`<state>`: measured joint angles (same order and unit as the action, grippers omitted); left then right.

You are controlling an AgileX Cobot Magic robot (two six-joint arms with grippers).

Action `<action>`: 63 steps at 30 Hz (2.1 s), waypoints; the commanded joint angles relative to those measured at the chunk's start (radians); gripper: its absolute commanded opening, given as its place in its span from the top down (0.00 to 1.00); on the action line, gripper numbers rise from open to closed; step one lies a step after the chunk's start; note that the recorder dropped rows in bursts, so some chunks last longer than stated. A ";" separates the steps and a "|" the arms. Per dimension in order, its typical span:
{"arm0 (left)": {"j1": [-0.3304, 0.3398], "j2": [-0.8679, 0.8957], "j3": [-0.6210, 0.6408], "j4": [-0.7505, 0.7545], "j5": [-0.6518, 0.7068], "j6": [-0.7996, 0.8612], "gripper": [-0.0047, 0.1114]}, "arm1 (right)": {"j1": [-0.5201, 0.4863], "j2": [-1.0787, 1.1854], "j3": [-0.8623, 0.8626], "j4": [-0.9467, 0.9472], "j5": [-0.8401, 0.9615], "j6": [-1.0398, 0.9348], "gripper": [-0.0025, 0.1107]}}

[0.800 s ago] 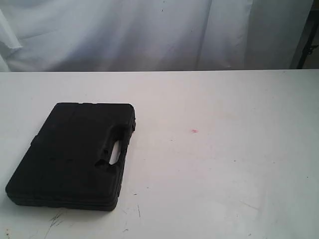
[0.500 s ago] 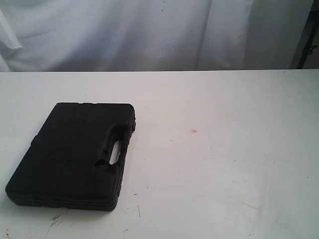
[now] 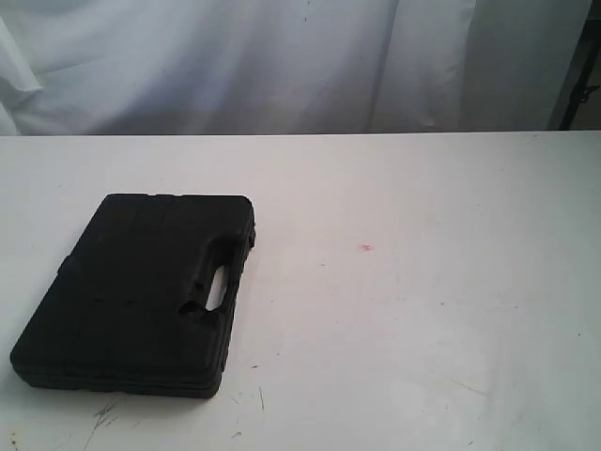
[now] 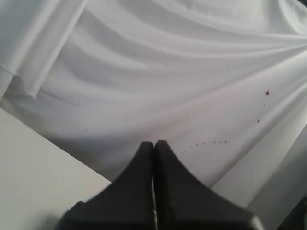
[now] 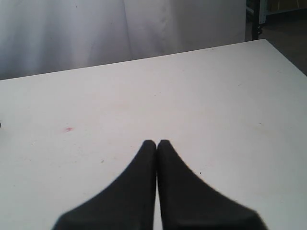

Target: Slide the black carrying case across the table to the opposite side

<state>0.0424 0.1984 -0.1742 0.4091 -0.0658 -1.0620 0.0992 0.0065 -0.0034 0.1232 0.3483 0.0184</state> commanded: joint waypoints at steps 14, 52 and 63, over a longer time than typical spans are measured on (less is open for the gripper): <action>-0.467 1.055 -0.696 0.142 0.687 0.409 0.95 | -0.006 -0.007 0.003 -0.001 -0.002 -0.004 0.98; -0.478 1.681 -1.254 -0.776 1.033 1.075 0.31 | -0.006 -0.007 0.003 -0.001 -0.002 -0.004 0.98; -0.490 1.781 -1.273 -0.774 1.034 1.091 0.31 | -0.006 -0.007 0.003 -0.001 -0.002 -0.004 0.98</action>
<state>-0.4419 1.9630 -1.4363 -0.3587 0.9775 0.0220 0.0992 0.0065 -0.0034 0.1232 0.3483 0.0184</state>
